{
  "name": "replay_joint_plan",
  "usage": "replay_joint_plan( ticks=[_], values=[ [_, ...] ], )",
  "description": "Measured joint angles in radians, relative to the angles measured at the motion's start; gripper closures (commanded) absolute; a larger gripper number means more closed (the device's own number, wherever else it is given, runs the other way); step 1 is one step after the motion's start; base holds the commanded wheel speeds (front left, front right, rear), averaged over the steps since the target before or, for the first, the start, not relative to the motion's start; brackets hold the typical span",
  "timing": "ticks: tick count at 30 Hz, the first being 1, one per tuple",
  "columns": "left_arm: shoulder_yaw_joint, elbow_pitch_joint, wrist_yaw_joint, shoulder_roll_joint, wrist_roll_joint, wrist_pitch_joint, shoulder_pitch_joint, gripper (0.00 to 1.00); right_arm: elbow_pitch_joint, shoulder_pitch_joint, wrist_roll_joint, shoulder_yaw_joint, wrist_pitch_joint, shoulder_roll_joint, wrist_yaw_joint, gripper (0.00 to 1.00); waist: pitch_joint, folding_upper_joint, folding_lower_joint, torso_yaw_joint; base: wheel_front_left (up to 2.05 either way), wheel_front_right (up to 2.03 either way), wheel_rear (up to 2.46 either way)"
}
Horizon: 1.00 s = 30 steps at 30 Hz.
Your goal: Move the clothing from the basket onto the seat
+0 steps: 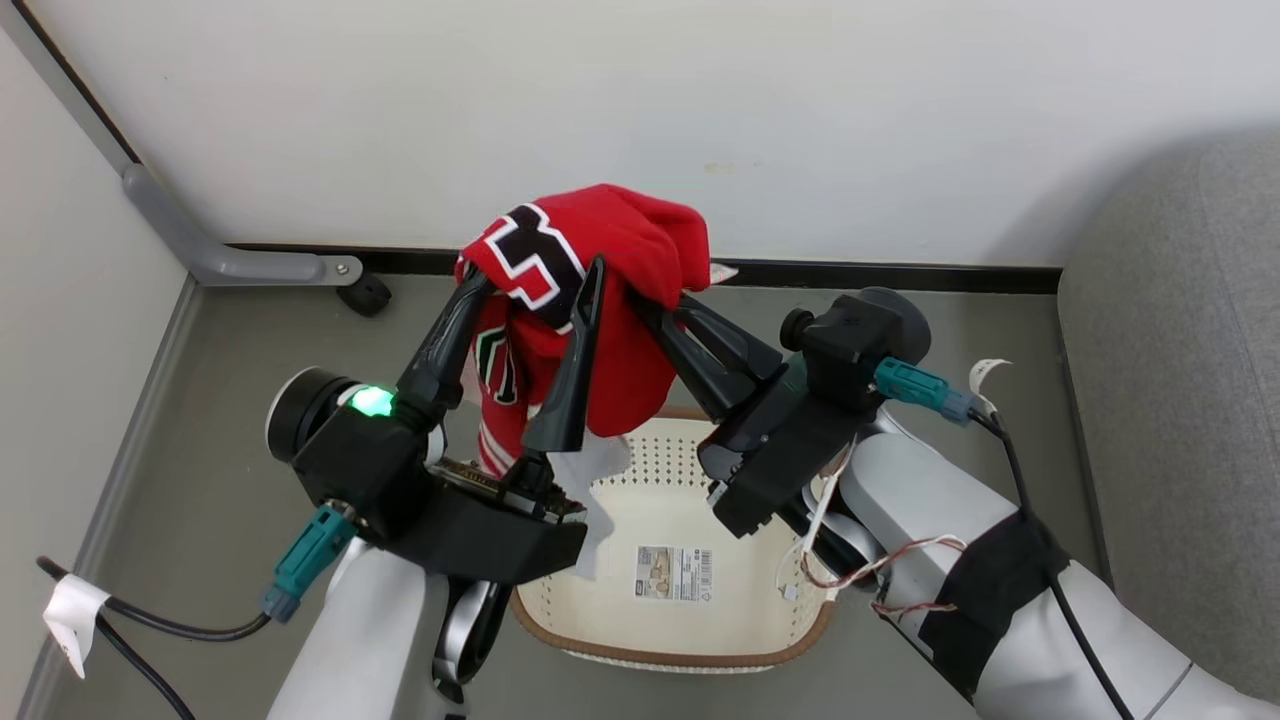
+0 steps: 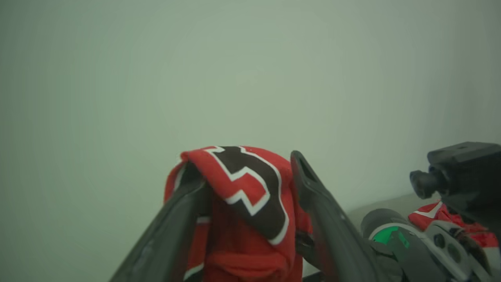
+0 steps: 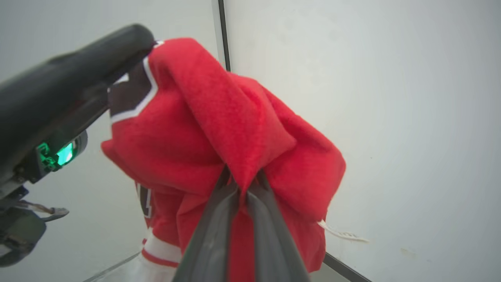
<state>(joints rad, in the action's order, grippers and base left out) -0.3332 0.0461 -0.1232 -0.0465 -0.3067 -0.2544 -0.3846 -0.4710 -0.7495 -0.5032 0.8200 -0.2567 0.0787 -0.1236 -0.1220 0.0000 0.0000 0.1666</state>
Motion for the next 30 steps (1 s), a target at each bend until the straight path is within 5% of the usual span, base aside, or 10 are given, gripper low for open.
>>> replay_joint_plan(
  ticks=[30],
  values=[
    [0.067, 0.196, 0.002, -0.012, -0.004, 0.000, 0.041, 0.00, 0.012, 0.011, 0.003, -0.071, 0.000, -0.003, 0.000, 1.00, 0.026, 0.0000, 0.0000, -0.023, 0.00, 0.00, 0.00]
  ],
)
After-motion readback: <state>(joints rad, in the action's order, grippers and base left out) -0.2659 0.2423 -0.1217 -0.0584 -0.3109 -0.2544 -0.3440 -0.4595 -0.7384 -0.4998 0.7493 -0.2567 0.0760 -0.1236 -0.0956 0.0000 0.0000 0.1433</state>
